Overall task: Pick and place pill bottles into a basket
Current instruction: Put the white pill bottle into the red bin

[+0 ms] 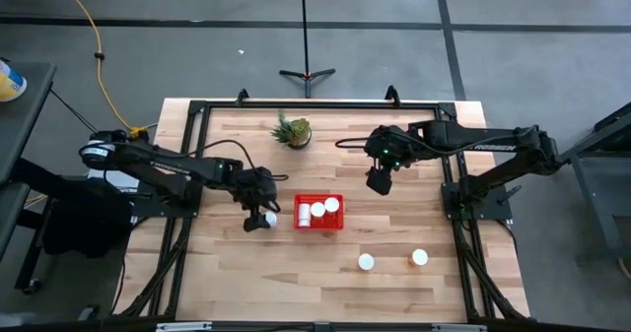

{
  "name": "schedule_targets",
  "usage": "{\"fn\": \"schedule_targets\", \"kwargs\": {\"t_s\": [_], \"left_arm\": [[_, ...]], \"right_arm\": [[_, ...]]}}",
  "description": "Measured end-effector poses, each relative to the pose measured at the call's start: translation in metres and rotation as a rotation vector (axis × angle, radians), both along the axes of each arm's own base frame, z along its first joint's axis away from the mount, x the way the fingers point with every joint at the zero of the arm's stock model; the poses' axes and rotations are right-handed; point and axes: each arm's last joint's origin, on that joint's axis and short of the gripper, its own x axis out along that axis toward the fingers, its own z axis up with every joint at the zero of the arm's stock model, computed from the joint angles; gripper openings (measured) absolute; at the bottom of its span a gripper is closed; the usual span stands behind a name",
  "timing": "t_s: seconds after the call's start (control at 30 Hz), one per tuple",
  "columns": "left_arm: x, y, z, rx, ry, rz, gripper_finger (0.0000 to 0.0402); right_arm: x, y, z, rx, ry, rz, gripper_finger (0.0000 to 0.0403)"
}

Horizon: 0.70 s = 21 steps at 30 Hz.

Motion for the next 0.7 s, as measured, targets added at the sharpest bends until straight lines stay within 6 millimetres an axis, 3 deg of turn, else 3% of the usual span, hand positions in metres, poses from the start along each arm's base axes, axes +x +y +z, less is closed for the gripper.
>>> {"fn": "schedule_targets", "kwargs": {"t_s": [0.23, 0.7], "left_arm": [[0.0, -0.018, -0.001, 0.042, -0.011, -0.028, 0.0392], [0.003, -0.015, -0.001, 0.11, -0.029, 0.039, 0.0392]], "right_arm": [[0.0, 0.0, 0.0, -0.014, 0.0, -0.003, 0.0273], [0.0, 0.0, 0.0, -0.012, -0.001, 0.0, 0.0273]]}}
